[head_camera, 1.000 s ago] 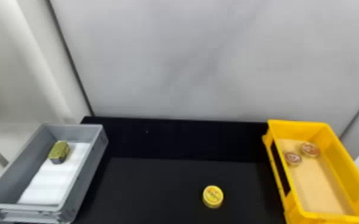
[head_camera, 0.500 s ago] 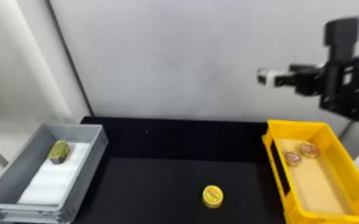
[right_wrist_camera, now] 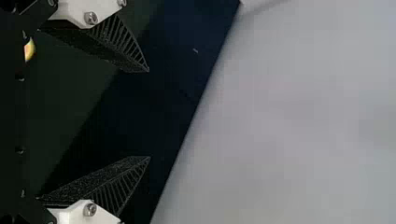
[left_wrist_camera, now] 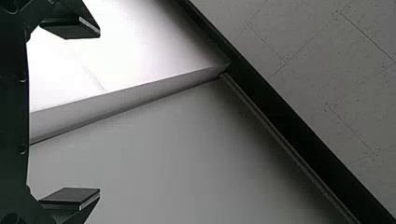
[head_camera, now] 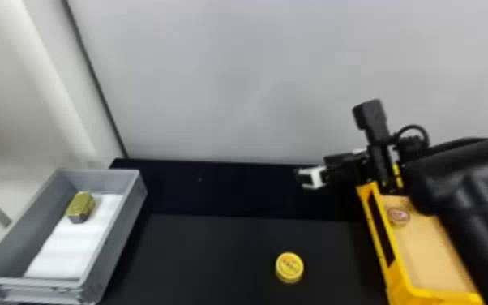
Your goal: Pick up the round yellow can and place it in the yellow rectangular box
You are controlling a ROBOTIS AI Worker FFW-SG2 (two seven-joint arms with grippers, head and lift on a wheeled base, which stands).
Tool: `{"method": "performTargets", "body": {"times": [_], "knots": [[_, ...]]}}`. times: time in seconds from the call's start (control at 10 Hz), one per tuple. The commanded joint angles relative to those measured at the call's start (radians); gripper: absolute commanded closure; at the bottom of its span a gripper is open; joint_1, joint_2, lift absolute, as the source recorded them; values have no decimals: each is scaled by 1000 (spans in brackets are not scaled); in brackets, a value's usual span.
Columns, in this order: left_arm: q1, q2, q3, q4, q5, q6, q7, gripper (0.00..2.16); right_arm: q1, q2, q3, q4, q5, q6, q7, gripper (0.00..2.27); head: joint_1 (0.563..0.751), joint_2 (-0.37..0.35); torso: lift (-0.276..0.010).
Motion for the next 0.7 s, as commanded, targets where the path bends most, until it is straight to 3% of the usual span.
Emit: {"method": "performTargets", "body": {"times": [0.0, 0.1, 0.6], "knots": [[-1, -3, -8, 8, 0, -2, 0, 87, 1, 89, 19, 115, 385, -53, 246, 134, 663, 54, -10], [-2, -3, -10, 13, 3, -7, 0, 87, 3, 82, 67, 149, 382, -75, 258, 133, 663, 54, -10], [-6, -2, -33, 31, 14, -10, 5, 87, 23, 103, 121, 324, 379, -113, 281, 87, 663, 54, -10]]}}
